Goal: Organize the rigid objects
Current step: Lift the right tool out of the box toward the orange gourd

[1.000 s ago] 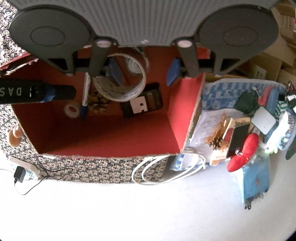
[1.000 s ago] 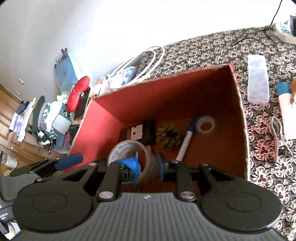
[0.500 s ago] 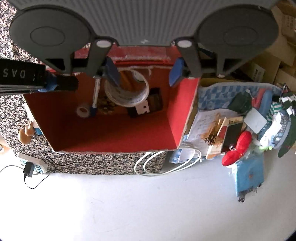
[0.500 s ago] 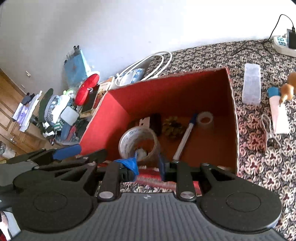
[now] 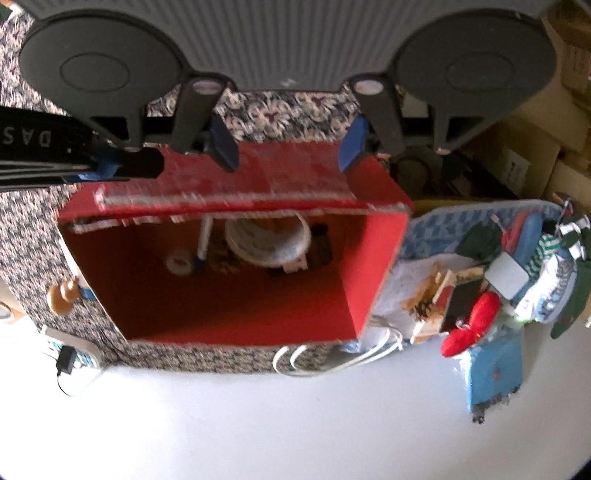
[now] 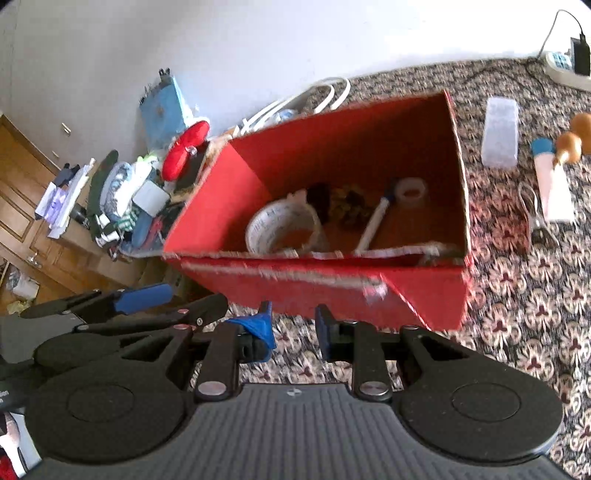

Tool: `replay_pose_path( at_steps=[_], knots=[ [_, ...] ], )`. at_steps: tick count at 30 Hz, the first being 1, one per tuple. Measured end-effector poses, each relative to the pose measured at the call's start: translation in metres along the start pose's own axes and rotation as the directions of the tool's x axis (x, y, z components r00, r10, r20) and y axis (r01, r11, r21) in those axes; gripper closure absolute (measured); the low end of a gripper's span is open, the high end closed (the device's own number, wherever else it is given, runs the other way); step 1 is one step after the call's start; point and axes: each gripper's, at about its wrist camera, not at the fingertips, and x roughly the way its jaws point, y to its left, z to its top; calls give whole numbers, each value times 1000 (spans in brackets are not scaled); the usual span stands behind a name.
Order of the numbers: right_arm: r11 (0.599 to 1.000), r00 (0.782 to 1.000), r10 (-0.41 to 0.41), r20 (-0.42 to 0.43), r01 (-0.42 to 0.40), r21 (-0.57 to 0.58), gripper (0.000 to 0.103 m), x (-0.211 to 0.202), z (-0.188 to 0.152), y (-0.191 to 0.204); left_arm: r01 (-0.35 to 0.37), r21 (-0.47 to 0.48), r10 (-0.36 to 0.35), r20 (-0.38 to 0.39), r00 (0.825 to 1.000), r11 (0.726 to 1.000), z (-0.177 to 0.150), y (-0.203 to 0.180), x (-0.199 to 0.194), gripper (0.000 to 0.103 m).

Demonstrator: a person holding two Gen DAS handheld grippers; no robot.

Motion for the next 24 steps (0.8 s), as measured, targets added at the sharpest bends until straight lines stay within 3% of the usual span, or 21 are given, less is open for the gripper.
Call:
replay_pose_path(
  at_steps=[12, 24],
  knots=[
    [993, 997, -67, -47, 71, 92, 95, -11, -35, -50, 89, 118, -80, -75, 994, 989, -29, -57, 12, 39],
    [967, 992, -121, -15, 122, 224, 95, -49, -50, -129, 207, 255, -179, -129, 975, 944, -30, -136, 20, 39]
  ],
)
